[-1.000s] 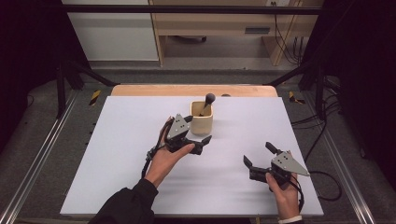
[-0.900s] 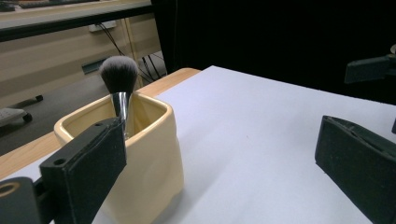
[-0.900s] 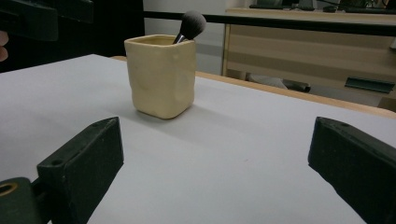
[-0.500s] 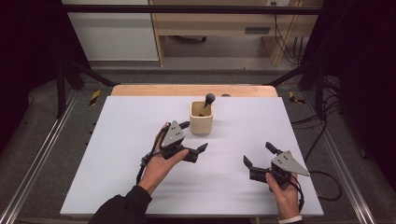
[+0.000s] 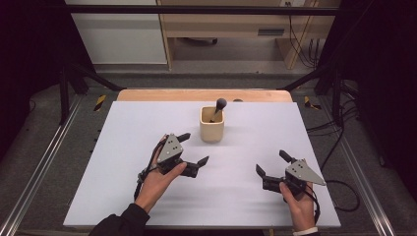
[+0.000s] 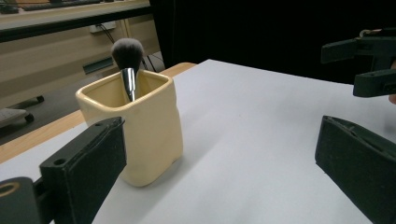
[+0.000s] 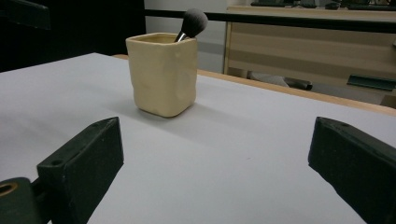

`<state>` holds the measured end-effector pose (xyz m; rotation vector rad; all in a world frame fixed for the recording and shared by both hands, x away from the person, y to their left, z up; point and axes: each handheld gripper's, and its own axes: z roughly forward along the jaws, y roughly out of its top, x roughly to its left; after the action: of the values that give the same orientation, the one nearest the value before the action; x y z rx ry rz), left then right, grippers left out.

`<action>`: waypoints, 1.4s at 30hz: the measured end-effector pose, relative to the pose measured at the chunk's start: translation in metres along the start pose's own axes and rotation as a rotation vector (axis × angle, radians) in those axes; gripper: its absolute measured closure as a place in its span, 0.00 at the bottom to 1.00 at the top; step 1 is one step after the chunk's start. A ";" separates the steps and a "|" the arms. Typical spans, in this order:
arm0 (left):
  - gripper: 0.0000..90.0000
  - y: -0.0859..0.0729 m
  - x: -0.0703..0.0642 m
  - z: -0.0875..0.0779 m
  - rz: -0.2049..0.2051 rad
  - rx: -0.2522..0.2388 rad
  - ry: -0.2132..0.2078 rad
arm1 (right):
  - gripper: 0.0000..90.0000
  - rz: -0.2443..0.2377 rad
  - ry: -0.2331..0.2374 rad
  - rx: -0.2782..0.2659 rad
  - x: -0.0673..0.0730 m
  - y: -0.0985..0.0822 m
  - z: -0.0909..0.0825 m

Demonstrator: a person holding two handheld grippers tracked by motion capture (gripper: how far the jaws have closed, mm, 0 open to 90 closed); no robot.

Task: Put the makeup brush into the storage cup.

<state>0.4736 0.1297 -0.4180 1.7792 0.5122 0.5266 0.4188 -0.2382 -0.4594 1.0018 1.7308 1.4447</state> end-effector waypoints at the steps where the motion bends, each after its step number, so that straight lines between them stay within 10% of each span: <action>1: 0.02 -0.001 0.000 -0.002 0.000 0.000 0.003 | 0.04 0.001 0.002 0.001 0.000 0.000 0.000; 42: 0.02 -0.029 0.023 -0.065 -0.024 -0.030 0.071 | 0.03 -0.003 0.015 0.015 0.001 0.001 0.000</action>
<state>0.4514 0.2006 -0.4276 1.7282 0.5714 0.5801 0.4182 -0.2373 -0.4589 0.9980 1.7557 1.4422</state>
